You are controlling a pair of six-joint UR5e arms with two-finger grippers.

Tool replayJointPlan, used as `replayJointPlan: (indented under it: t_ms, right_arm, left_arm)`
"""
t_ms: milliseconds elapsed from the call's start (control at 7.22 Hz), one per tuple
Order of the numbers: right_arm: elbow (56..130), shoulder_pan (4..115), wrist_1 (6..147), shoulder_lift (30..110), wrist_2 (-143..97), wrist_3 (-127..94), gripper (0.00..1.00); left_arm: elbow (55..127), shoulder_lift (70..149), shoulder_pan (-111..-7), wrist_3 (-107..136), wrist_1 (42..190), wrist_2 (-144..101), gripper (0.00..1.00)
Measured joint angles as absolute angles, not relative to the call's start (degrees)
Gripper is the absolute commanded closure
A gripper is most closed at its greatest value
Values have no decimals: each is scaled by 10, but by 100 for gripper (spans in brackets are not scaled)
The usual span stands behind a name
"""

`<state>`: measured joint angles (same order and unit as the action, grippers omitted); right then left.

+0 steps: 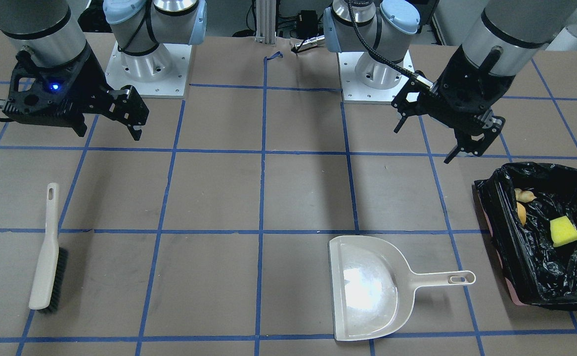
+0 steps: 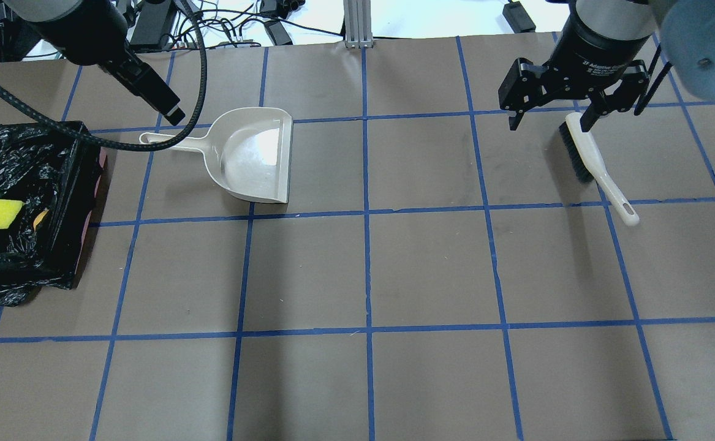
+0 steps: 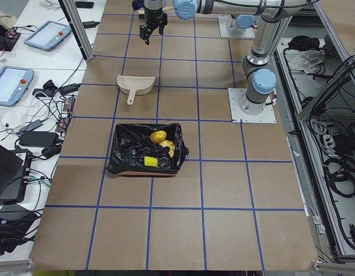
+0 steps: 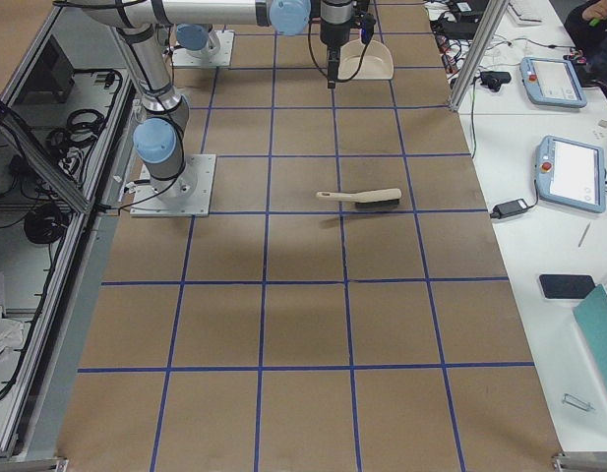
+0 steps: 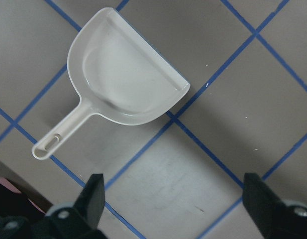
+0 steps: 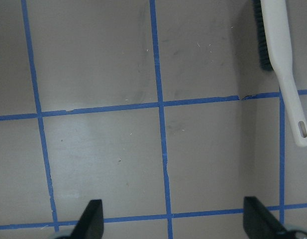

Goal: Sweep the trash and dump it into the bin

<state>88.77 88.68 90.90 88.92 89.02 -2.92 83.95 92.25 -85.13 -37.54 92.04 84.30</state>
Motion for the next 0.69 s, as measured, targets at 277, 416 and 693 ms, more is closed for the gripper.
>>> replayJointPlan:
  t_ms: [277,416,693]
  right_arm:
    - [888,887,907,889,889,-30,0]
    - [888,887,906,889,890,-30,0]
    - [888,887,906,889,891,-30,0]
  left_arm:
    - [882,883,-852,-241,930,860,0]
    - [899,871,-853,-193,931,868,0]
    - [913,863,-864,-151,927,882,0]
